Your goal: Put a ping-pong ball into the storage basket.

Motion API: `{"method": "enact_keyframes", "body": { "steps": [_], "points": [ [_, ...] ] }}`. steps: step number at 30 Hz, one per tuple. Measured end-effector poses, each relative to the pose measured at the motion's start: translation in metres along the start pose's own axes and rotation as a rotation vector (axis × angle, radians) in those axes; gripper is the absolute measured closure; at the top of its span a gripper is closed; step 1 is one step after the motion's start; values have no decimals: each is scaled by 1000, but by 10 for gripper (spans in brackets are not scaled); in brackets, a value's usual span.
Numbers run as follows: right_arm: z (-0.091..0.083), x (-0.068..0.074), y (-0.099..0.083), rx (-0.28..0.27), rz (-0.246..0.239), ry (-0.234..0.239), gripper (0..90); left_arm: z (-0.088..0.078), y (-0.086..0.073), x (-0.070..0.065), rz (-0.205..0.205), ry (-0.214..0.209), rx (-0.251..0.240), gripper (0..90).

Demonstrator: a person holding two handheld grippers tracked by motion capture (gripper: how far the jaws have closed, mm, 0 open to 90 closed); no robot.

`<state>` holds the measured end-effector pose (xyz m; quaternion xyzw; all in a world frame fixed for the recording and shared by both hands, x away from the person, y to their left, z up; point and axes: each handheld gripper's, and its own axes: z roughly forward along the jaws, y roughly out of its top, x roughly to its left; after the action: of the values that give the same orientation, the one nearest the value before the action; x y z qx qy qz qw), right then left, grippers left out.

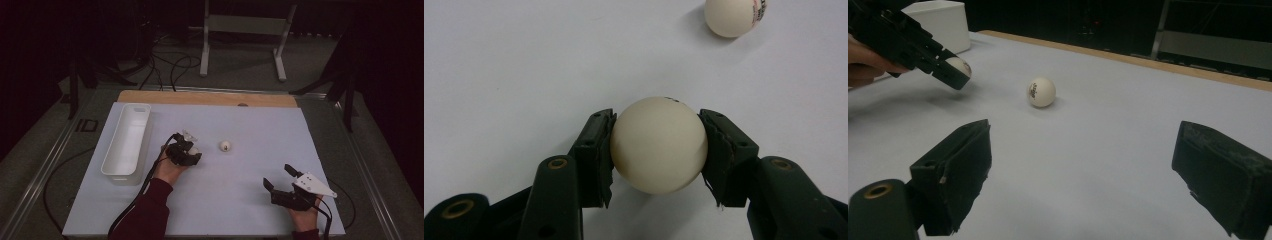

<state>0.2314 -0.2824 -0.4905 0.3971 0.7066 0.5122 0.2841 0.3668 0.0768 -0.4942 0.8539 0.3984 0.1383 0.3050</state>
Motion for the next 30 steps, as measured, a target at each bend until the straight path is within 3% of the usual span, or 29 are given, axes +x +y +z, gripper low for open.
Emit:
{"method": "enact_keyframes", "body": {
  "steps": [10, 30],
  "points": [
    [0, 0, 0, 1, 0, 0, 88, -12, 2, -5, 15, 3, -14, 513],
    [0, 0, 0, 2, 0, 0, 88, -36, 5, -6, 0, -12, -45, 513]
  ]
}}
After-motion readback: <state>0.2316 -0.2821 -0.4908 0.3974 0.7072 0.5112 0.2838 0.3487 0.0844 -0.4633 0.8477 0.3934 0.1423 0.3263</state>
